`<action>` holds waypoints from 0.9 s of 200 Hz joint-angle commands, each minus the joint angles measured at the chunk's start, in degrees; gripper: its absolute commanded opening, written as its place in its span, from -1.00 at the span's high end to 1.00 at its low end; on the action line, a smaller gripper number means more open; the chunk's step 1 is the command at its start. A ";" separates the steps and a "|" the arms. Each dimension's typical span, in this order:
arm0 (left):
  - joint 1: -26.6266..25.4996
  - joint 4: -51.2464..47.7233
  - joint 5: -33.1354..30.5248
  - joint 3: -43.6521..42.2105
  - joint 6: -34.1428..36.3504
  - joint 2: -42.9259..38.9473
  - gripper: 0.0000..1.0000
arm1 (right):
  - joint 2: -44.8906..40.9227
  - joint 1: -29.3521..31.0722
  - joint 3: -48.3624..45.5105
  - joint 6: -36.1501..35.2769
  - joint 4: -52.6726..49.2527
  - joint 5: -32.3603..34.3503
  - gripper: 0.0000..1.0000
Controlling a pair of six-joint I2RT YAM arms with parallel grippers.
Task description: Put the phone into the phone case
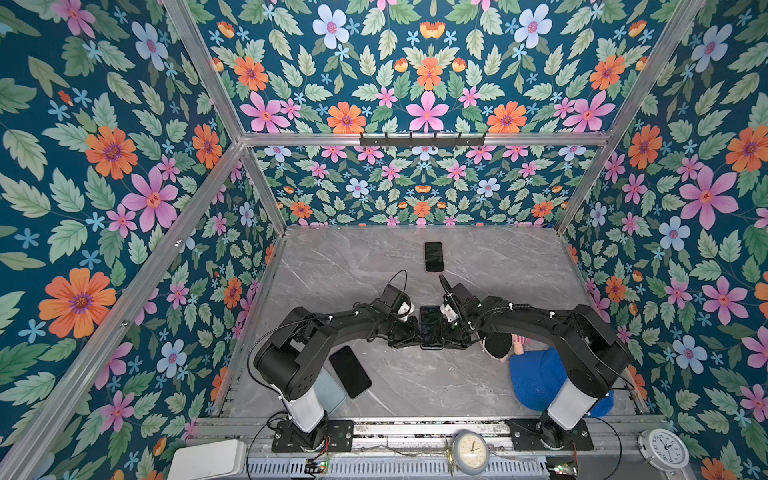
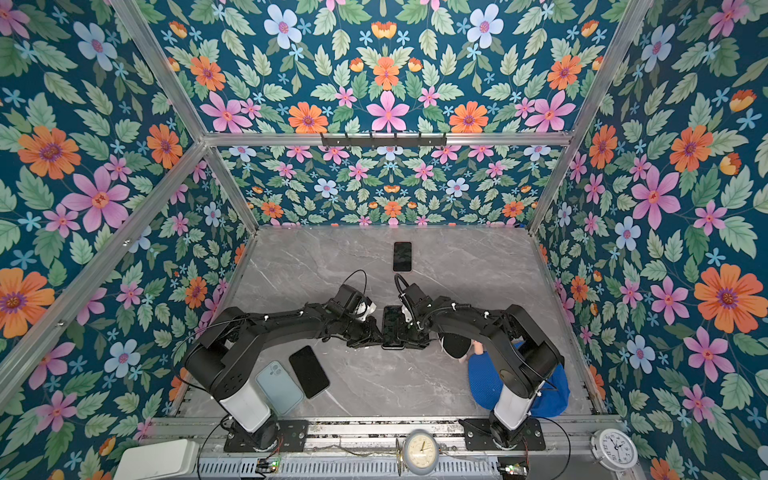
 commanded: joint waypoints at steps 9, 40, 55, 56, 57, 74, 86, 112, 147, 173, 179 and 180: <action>0.13 -0.19 0.13 -0.40 0.38 -0.20 0.68 | 0.02 0.08 0.04 0.12 0.52 -0.61 -0.14; 0.14 -2.77 -1.14 0.31 1.80 -0.81 0.59 | 0.04 0.14 0.18 -0.05 0.28 -0.44 -0.14; 0.16 -2.87 -1.07 0.24 1.99 -0.56 0.57 | 0.07 0.15 0.27 -0.23 0.10 -0.44 -0.13; 0.19 -2.83 -1.09 0.23 2.03 -0.55 0.56 | 0.10 0.15 0.26 -0.23 0.13 -0.44 -0.13; 0.16 -2.81 -1.10 0.23 2.06 -0.55 0.56 | 0.16 0.15 0.26 -0.23 0.15 -0.44 -0.13; 0.14 -2.96 -1.37 0.13 2.25 -0.36 0.52 | 0.30 0.12 0.57 -0.47 -0.12 -0.44 -0.13; 0.16 -2.96 -1.45 0.15 2.46 0.02 0.52 | 0.45 0.12 0.85 -0.67 -0.12 -0.42 -0.13; 0.14 -2.33 -1.20 0.57 2.68 1.42 0.61 | 1.00 0.15 1.12 -0.76 -0.19 -0.69 -0.12; 0.43 -0.78 0.11 0.24 2.56 2.96 0.77 | 1.13 0.18 1.31 -0.85 -0.10 -0.70 -0.10; 1.03 0.02 0.39 -0.80 2.53 3.17 0.87 | 1.41 0.32 1.49 -0.85 0.16 -0.87 -0.09; 1.16 0.18 0.46 -1.07 2.47 3.19 0.87 | 1.58 0.36 1.65 -0.85 0.16 -0.95 -0.09; 1.18 0.23 0.42 -1.13 2.45 3.17 0.87 | 1.56 0.39 1.66 -0.85 0.16 -0.92 -0.09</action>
